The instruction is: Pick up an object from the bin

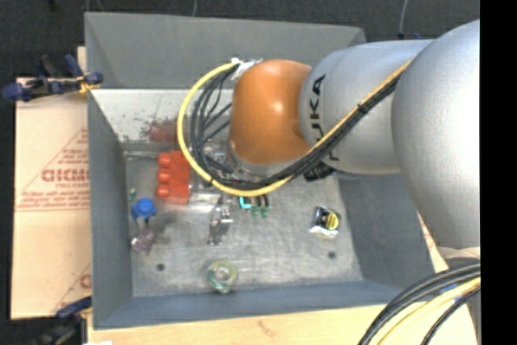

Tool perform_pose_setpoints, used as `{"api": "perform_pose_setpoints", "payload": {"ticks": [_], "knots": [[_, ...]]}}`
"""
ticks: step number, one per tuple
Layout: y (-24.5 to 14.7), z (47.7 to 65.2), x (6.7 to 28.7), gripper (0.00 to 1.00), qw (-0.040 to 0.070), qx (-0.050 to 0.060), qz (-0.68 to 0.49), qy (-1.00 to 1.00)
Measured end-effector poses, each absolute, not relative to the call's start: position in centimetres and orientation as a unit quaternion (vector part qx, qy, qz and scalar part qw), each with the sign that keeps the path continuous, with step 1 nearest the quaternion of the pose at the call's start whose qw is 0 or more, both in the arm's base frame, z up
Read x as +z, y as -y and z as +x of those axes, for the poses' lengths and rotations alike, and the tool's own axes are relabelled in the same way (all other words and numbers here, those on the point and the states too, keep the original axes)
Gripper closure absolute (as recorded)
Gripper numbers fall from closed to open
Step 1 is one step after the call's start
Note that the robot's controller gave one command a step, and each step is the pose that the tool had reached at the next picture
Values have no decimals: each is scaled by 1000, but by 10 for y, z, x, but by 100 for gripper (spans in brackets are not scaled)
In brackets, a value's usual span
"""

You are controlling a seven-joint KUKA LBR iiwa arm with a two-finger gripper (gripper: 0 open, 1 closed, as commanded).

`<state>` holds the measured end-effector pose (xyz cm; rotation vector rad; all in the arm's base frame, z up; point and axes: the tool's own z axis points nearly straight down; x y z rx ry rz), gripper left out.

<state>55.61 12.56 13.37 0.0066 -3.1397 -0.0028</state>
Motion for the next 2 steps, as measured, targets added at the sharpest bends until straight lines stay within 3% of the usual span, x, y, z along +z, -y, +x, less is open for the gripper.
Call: {"api": "perform_pose_setpoints", "payload": {"ticks": [1, 2], "knots": [[-178, 546, 97, 0, -2, 0, 86, 996], [-156, 542, 74, 0, -6, -3, 125, 992]]}}
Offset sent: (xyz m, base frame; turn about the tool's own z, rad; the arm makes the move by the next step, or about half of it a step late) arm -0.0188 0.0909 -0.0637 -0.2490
